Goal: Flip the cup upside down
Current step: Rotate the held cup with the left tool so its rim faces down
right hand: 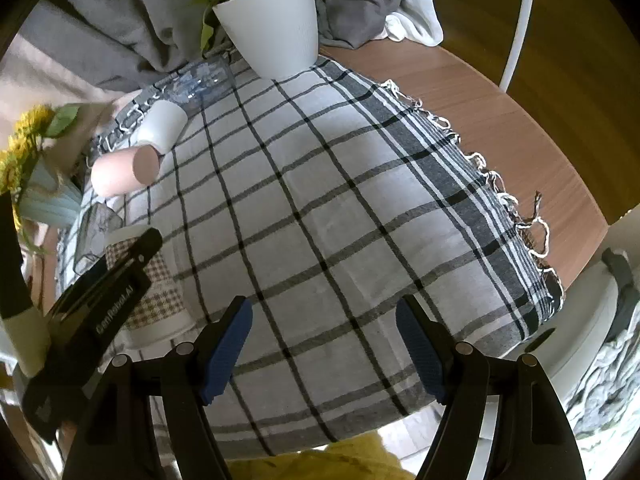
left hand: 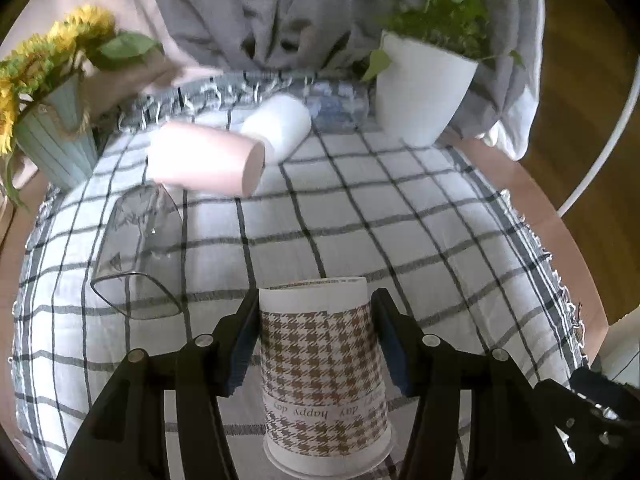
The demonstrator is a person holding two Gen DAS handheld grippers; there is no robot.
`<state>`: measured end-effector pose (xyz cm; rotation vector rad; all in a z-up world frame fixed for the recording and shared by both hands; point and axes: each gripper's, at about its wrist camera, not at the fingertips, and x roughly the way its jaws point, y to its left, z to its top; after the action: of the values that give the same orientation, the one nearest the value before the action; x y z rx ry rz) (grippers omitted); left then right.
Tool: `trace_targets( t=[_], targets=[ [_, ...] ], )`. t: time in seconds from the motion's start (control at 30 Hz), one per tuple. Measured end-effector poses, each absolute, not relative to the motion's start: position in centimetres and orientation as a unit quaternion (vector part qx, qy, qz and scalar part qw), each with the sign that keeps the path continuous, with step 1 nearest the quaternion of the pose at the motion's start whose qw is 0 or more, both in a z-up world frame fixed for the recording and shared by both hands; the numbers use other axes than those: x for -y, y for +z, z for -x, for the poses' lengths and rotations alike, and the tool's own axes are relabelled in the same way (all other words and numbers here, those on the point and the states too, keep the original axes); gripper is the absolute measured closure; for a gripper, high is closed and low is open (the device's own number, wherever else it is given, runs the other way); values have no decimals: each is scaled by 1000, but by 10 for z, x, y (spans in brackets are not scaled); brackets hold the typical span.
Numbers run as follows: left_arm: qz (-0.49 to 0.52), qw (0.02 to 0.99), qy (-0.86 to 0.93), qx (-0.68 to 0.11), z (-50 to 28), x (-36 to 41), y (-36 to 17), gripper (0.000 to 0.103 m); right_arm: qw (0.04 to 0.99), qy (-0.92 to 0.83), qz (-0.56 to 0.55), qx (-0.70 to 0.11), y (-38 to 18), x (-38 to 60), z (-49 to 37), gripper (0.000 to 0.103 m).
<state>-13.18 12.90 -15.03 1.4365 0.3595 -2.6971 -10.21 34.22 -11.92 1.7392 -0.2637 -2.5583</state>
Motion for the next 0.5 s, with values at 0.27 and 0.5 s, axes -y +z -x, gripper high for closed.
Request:
trace_targets(
  t=[0.27,0.5],
  targets=[
    [-517,8,-844,-146,150,-122,-158,48,33,-832,-544,109,-103,-338,108,29],
    [-433,1,-896,-95,153,-131,-131,48,39,-842,-527,113,-91,-335,110,29]
  ],
)
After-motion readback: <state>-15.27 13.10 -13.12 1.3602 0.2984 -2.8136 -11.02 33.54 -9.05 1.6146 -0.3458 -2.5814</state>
